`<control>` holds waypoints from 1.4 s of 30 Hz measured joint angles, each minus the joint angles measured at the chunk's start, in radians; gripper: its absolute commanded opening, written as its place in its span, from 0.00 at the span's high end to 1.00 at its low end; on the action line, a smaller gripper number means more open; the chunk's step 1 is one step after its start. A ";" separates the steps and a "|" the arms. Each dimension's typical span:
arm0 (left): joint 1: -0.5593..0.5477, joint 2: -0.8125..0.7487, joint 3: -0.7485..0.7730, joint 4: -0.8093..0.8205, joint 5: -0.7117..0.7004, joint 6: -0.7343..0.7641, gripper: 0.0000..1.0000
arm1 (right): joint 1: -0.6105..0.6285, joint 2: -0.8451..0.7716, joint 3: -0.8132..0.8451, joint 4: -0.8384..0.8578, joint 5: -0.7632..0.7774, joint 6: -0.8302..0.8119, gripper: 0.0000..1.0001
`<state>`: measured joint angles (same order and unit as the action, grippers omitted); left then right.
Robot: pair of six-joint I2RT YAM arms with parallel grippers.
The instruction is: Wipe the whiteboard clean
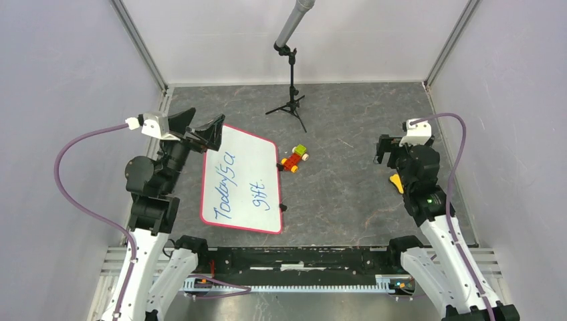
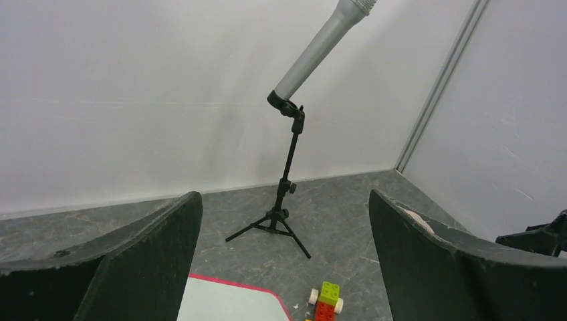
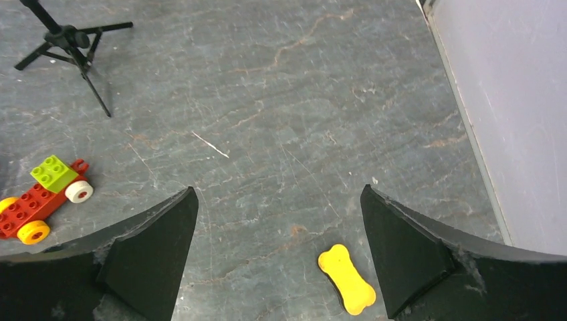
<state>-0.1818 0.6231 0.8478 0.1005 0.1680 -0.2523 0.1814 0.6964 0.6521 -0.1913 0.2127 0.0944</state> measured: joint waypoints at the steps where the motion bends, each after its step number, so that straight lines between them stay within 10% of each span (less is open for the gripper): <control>1: -0.002 0.004 0.000 0.000 0.000 0.000 0.00 | 0.000 0.006 0.000 -0.007 0.010 0.003 0.02; 17: -0.031 0.066 0.000 -0.006 0.018 0.000 0.00 | -0.019 0.204 -0.086 -0.006 -0.071 0.100 0.02; 29: -0.049 0.083 0.000 -0.041 0.027 0.000 0.00 | -0.336 0.360 -0.109 -0.089 0.029 0.272 0.02; 42: -0.068 0.083 0.002 -0.045 0.052 0.000 0.00 | -0.444 0.529 -0.127 0.026 -0.246 0.269 0.02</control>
<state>-0.2497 0.7063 0.8501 0.0551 0.2199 -0.2527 -0.2623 1.2251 0.5247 -0.1658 -0.0338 0.3630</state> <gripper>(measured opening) 0.994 0.979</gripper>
